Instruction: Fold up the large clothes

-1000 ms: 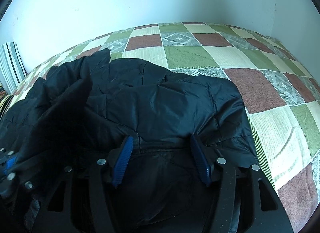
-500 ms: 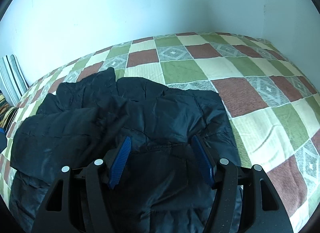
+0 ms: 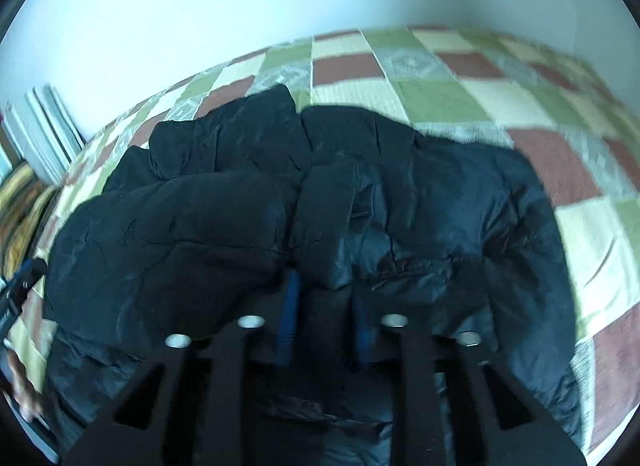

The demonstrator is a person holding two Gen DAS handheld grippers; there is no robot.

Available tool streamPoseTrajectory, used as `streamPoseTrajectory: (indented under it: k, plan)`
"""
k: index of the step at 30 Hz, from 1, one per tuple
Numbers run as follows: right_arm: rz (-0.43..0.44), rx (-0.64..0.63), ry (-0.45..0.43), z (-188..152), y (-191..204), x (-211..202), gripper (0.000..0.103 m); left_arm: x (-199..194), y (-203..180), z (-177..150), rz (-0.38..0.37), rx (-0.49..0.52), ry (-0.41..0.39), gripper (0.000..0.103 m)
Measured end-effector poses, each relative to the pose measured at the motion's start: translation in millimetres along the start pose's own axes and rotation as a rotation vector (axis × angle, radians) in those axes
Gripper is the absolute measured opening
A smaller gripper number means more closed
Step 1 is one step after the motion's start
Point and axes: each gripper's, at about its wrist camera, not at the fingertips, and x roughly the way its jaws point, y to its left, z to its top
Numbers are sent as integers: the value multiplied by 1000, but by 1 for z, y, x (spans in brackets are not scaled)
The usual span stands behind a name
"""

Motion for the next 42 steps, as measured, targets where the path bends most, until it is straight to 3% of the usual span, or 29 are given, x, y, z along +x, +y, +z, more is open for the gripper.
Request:
streamPoseTrajectory:
  k: [4, 10, 15, 20, 24, 30, 34, 39, 42]
  plan:
    - [-121, -52, -14, -1, -4, 0, 11, 22, -6, -6, -5, 12, 45, 51]
    - [-100, -28, 64, -7, -19, 24, 14, 62, -17, -25, 36, 63, 144, 54]
    - [-67, -6, 48, -5, -22, 16, 19, 57, -17, -24, 50, 77, 132, 53]
    - [-104, 15, -84, 7, -13, -26, 47, 15, -15, -5, 30, 36, 26, 53]
    - [-37, -30, -88, 23, 16, -14, 48, 19, -40, 13, -39, 67, 10, 53]
    - [-86, -100, 16, 16, 33, 39, 50, 72, -65, 2, -3, 124, 132, 54]
    - [-88, -111, 39, 11, 33, 53, 51, 90, -69, -9, 20, 137, 163, 57]
    - [-98, -116, 7, 12, 38, 37, 51, 78, -67, -7, 25, 136, 142, 57]
    - [-86, -105, -32, 8, 39, 12, 51, 49, -59, -7, 25, 112, 87, 57]
